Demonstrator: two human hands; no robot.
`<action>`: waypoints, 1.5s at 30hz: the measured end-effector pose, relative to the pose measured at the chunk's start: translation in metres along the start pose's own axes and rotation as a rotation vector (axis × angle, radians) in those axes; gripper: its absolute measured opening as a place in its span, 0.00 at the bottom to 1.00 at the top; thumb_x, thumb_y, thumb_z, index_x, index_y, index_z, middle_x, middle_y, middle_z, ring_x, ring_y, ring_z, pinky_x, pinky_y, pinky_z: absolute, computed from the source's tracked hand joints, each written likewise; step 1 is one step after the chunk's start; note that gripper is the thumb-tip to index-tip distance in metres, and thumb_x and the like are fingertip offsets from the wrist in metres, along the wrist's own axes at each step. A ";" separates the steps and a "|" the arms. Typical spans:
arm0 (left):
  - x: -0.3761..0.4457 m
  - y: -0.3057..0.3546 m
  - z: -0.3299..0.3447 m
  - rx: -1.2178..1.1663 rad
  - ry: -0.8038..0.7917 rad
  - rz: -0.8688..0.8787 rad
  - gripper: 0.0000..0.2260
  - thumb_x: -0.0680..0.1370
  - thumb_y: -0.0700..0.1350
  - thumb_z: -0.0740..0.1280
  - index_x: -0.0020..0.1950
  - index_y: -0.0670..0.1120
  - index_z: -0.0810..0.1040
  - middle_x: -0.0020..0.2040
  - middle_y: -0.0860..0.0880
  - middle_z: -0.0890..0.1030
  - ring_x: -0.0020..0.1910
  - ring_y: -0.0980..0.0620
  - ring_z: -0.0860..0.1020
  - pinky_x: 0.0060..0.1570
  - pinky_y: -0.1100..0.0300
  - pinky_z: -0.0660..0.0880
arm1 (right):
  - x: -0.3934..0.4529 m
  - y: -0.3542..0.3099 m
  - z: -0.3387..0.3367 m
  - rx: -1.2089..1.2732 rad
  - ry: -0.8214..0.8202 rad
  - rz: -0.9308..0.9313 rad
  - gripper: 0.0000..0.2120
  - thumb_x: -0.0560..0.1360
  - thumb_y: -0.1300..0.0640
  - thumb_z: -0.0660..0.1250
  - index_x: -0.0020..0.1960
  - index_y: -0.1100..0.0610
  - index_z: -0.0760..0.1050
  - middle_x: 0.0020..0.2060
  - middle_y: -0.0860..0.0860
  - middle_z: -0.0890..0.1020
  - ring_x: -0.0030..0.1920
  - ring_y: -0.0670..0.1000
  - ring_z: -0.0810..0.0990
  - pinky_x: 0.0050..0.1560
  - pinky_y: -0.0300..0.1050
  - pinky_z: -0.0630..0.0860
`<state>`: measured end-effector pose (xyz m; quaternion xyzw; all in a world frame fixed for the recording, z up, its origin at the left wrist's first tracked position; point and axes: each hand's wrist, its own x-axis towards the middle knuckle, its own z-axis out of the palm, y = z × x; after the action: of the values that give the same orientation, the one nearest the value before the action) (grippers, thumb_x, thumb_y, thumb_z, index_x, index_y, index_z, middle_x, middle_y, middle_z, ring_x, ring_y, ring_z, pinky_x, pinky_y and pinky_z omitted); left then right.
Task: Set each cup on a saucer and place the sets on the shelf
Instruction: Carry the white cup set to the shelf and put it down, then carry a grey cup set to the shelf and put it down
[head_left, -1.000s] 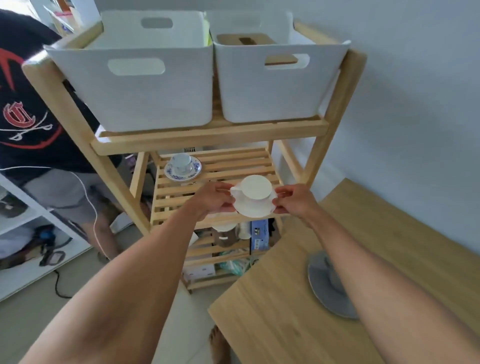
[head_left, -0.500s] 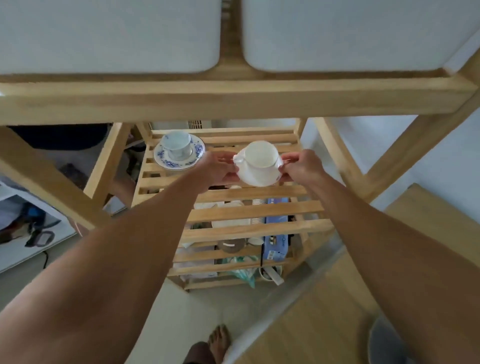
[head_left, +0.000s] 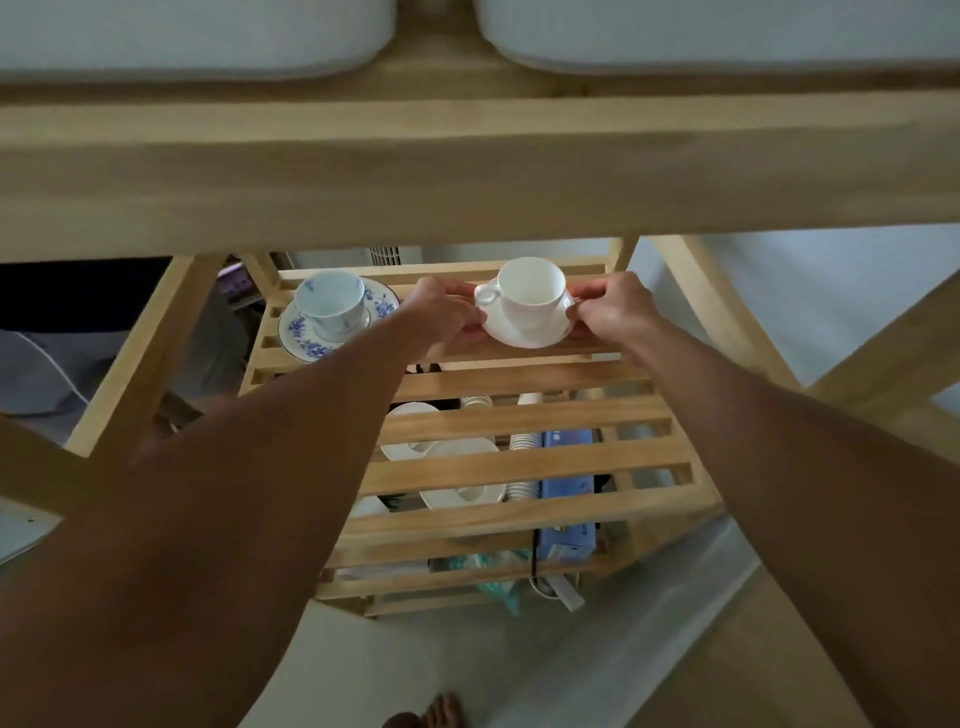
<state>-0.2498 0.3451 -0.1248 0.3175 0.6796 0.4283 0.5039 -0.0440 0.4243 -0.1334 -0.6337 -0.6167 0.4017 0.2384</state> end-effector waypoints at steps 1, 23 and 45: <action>0.003 0.001 0.000 0.001 0.000 0.002 0.17 0.76 0.27 0.71 0.64 0.37 0.80 0.57 0.38 0.83 0.43 0.47 0.85 0.33 0.60 0.83 | 0.003 0.000 0.000 0.011 -0.007 0.004 0.13 0.73 0.63 0.73 0.55 0.52 0.86 0.50 0.50 0.86 0.48 0.51 0.87 0.51 0.48 0.85; -0.188 -0.008 0.025 0.011 -0.092 0.002 0.15 0.76 0.35 0.74 0.63 0.38 0.80 0.52 0.38 0.83 0.43 0.43 0.82 0.41 0.55 0.85 | -0.240 -0.003 -0.100 -0.018 0.007 -0.152 0.11 0.77 0.54 0.71 0.59 0.53 0.84 0.45 0.49 0.87 0.44 0.47 0.87 0.53 0.50 0.85; -0.383 -0.064 0.177 0.401 -0.488 -0.013 0.26 0.79 0.37 0.72 0.76 0.41 0.69 0.63 0.44 0.78 0.46 0.46 0.83 0.36 0.57 0.83 | -0.480 0.195 -0.206 0.271 0.290 0.484 0.18 0.79 0.60 0.71 0.68 0.61 0.76 0.56 0.59 0.84 0.40 0.56 0.86 0.41 0.50 0.86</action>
<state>0.0312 0.0336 -0.0467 0.4995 0.6117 0.1936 0.5821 0.2767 -0.0270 -0.0695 -0.7753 -0.3483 0.4305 0.3037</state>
